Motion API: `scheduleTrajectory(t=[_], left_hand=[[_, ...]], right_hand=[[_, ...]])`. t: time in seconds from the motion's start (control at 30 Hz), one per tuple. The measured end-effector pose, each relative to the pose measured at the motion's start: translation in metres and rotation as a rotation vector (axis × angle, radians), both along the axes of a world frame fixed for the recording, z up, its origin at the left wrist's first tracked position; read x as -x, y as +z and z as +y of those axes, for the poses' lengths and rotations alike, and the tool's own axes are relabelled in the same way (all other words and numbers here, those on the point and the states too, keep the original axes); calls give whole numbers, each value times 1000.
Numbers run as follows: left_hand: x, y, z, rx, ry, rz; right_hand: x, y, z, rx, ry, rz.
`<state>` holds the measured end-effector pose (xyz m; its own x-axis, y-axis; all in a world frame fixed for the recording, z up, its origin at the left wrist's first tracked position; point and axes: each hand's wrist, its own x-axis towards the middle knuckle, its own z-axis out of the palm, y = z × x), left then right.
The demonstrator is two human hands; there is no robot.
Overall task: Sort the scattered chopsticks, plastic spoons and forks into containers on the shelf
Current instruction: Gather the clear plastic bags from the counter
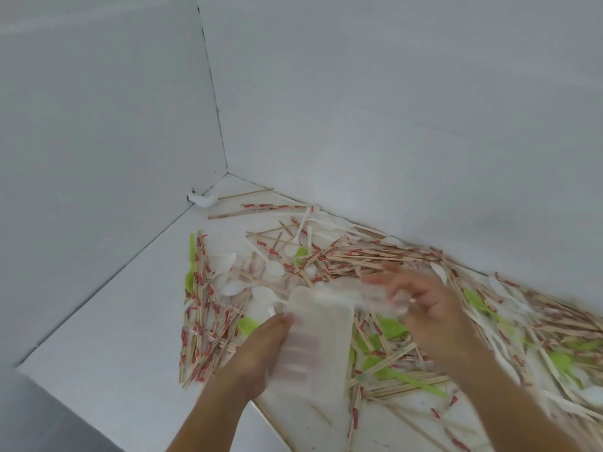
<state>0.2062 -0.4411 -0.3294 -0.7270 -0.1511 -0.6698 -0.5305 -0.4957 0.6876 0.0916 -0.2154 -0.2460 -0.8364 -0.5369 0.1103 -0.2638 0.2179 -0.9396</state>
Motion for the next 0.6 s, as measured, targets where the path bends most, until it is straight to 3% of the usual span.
scheduleTrajectory(t=[0.13, 0.27, 0.4, 0.6], left_hand=[[-4, -7, 9, -35, 14, 33], [1, -16, 7, -92, -63, 27], [-4, -29, 7, -47, -82, 64], [-11, -21, 24, -4, -91, 203]], right_hand=[[-51, -77, 1, -348, 229, 357], [-59, -101, 3, -369, 326, 256], [-53, -97, 6, -464, 509, 383], [-48, -91, 24, -577, 514, 491]])
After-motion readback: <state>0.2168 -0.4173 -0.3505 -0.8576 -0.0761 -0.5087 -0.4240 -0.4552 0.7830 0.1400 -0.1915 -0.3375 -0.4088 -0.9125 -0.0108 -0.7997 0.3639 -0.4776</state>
